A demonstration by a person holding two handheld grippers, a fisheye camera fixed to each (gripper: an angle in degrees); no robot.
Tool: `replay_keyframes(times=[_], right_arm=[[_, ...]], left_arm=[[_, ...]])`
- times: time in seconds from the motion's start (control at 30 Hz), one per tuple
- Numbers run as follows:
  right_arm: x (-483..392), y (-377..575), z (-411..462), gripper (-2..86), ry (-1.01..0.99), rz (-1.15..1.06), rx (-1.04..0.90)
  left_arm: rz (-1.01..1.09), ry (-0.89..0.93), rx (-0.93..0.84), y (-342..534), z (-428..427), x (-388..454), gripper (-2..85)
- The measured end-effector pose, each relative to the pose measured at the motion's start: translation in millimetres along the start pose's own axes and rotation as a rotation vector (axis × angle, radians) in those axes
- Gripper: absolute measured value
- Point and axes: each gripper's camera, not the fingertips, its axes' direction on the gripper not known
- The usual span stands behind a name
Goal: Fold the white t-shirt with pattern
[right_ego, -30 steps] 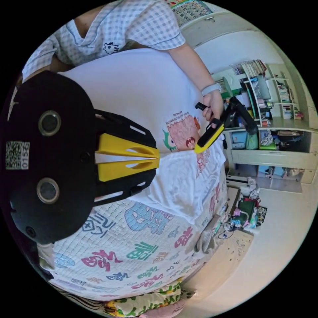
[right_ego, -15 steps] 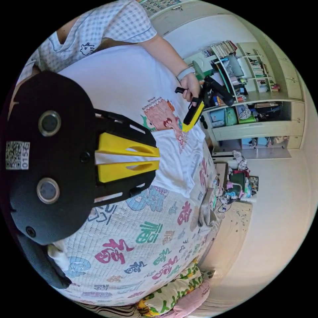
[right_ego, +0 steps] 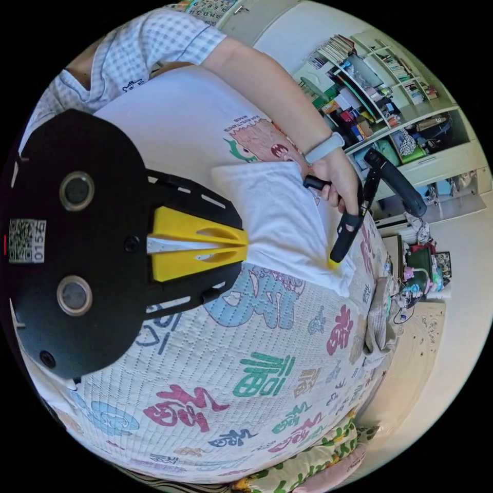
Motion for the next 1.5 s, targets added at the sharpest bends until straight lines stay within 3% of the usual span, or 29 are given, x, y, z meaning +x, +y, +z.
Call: replay_keyframes(times=[0.2, 0.4, 0.53, 0.63, 0.83, 0.93, 1.1, 1.17, 1.33, 1.5], right_arm=[[3.2, 5.9, -14.8, -0.5, 0.127, 0.121, 0.112], [-5.5, -3.1, 17.0, -0.2, 0.214, 0.103, -0.041], [-11.7, 4.5, -6.5, 1.8, 0.198, 0.106, 0.112], [-25.2, 10.1, -20.1, 4.2, 0.155, 0.018, 0.188], [-56.7, 4.0, 16.1, 6.4, -0.020, -0.200, -0.036], [-67.1, 1.8, 45.0, 4.6, 0.051, -0.241, -0.153], [-69.6, 6.5, 43.3, 0.9, 0.016, -0.260, -0.073], [-68.5, 8.9, 39.6, 0.7, -0.100, -0.275, -0.027], [-69.4, 8.5, 53.1, 3.3, -0.159, -0.255, -0.051], [-50.5, 19.7, 29.7, 2.4, -0.065, -0.072, 0.232]], left_arm=[[0.055, -0.018, 0.173, -11.9, -25.1, 39.6, 0.1], [0.051, -0.123, 0.113, -21.9, 6.4, 66.5, 1.2], [0.102, -0.201, 0.073, -15.7, -3.2, 75.7, 3.9], [0.146, -0.113, 0.107, 11.5, -47.9, 70.1, 5.4], [0.179, 0.098, -0.056, 104.4, -89.5, 39.6, 8.4], [0.154, 0.128, -0.047, 129.6, -90.7, 27.6, 7.1], [0.155, 0.172, 0.062, 138.0, -125.4, 20.1, 1.7], [0.148, 0.156, 0.132, 150.6, -156.2, 16.6, 1.5], [0.125, 0.070, 0.019, 158.4, -168.4, 2.4, 3.5], [0.078, 0.017, 0.142, 150.8, -206.9, -8.9, 4.4]])
